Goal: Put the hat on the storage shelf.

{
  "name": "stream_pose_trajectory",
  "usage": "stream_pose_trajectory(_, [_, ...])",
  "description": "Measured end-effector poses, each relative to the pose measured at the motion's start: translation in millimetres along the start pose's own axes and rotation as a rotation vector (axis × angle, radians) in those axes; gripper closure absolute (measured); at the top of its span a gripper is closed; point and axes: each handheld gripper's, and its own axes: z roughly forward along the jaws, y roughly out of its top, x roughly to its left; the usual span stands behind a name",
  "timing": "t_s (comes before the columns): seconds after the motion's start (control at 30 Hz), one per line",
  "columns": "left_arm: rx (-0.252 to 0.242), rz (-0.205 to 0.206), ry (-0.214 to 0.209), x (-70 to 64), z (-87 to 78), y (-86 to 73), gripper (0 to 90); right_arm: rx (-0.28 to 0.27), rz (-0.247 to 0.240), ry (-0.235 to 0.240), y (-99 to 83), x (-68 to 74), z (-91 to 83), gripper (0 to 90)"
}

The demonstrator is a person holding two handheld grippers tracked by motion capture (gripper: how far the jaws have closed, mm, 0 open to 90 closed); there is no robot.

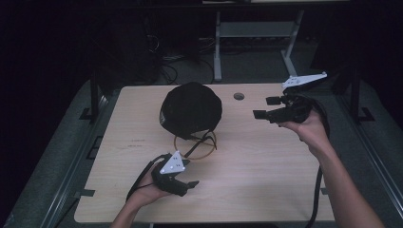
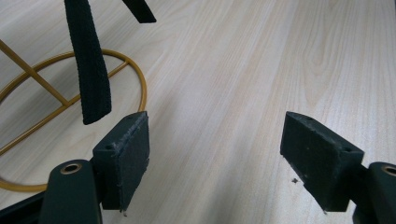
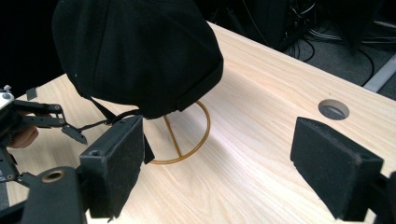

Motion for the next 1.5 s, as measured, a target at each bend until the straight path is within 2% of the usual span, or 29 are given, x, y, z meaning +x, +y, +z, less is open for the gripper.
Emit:
stream_pose_trajectory(0.17, [0.002,-0.004,0.005,0.4,-0.4,-0.1,23.3,-0.002,0.021,-0.005,-10.6,-3.9,-3.8,17.2])
stream_pose_trajectory(0.27, [0.003,-0.019,0.023,1.4,0.0,-0.2,18.4,0.003,0.033,-0.008,-16.3,-6.0,-5.0,17.2])
stream_pose_trajectory(0.7, [0.005,-0.021,0.021,1.8,-0.4,-0.8,18.4,0.028,0.079,-0.021,-50.7,-16.1,-9.8,16.8])
stream_pose_trajectory(1.0, [0.009,-0.024,0.020,2.0,0.2,-1.9,18.4,0.028,0.113,-0.028,-71.4,-21.3,-13.8,16.3])
stream_pose_trajectory(1.23, [0.008,-0.027,0.023,1.5,1.5,-2.4,18.3,0.026,0.121,-0.029,-91.3,-23.3,-15.6,16.2])
stream_pose_trajectory(1.5, [0.015,-0.026,0.021,0.3,2.5,-2.1,18.3,0.029,0.159,-0.038,-115.2,-27.4,-17.6,16.2])
